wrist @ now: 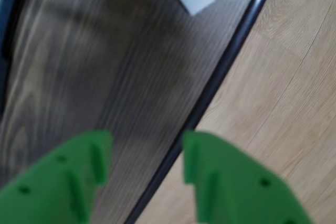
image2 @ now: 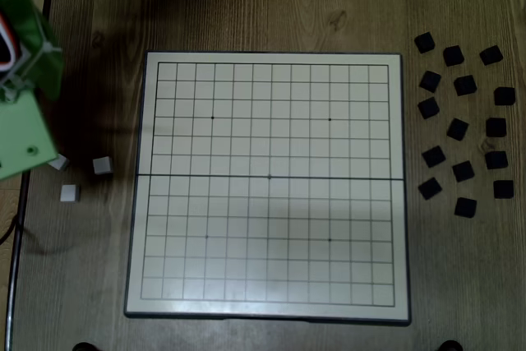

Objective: Grasp a White stone and put it on the board on position (0,0).

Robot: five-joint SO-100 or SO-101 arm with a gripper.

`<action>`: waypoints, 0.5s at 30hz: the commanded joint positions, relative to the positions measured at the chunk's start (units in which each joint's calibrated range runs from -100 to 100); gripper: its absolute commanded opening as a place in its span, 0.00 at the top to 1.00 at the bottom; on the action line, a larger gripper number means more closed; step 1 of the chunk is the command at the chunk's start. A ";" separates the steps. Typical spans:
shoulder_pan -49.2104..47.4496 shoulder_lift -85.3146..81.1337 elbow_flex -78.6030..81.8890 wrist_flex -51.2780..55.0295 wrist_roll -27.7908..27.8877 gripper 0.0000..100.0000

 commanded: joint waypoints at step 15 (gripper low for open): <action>-0.42 5.69 -5.91 -6.15 6.15 0.87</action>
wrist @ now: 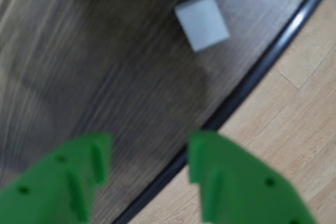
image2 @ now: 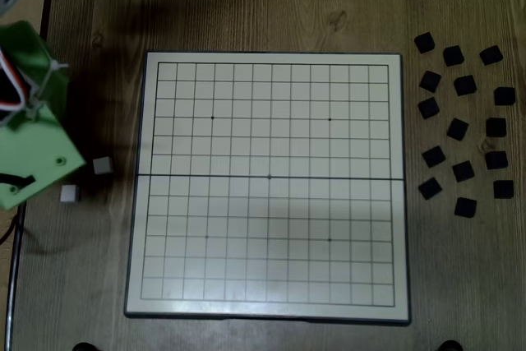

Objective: Grasp a White stone and put it on the board on position (0,0).

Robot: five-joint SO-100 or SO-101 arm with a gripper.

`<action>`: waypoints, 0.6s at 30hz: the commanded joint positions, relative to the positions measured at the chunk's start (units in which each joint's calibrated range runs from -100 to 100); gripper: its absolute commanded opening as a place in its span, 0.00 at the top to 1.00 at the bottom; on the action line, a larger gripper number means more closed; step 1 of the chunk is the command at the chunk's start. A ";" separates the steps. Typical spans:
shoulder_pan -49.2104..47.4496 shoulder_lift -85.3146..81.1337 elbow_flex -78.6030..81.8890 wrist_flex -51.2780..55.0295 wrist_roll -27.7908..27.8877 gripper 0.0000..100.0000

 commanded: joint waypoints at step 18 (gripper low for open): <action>-1.97 2.45 -10.93 -4.52 1.47 0.87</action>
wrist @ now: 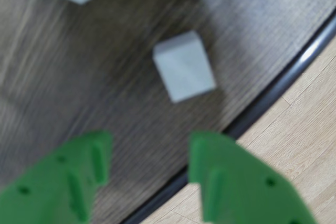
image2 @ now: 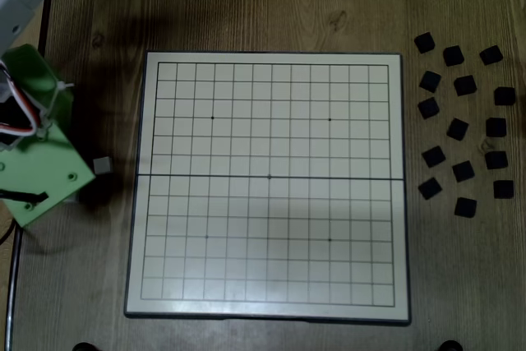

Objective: Grasp a White stone and put it on the board on position (0,0).

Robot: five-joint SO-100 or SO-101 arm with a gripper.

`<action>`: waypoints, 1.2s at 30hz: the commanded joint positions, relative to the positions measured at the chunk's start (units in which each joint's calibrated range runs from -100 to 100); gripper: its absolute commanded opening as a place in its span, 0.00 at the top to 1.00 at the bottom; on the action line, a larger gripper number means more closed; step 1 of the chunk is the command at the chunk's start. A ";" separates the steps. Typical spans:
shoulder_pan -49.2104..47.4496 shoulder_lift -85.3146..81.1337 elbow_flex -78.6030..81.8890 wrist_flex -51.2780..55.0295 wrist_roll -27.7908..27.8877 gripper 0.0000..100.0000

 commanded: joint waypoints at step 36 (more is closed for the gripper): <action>-4.04 2.87 -13.91 -5.68 1.07 0.85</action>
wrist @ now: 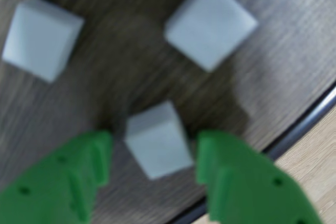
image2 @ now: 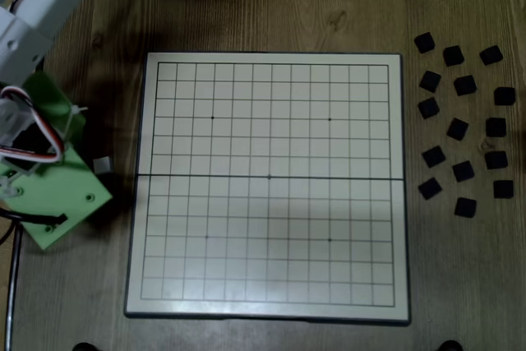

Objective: Grasp a White stone and put it on the board on position (0,0).

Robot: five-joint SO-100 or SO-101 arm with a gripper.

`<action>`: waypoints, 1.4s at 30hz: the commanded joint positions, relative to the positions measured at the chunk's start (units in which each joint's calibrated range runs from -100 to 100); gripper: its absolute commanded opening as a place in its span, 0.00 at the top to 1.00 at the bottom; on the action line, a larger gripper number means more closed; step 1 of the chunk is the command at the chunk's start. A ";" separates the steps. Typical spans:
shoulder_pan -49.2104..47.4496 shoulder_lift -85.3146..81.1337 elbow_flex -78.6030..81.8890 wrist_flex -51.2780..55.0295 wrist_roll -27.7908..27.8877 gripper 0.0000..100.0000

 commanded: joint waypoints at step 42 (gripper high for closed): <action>5.27 -30.97 23.54 0.02 -6.11 0.94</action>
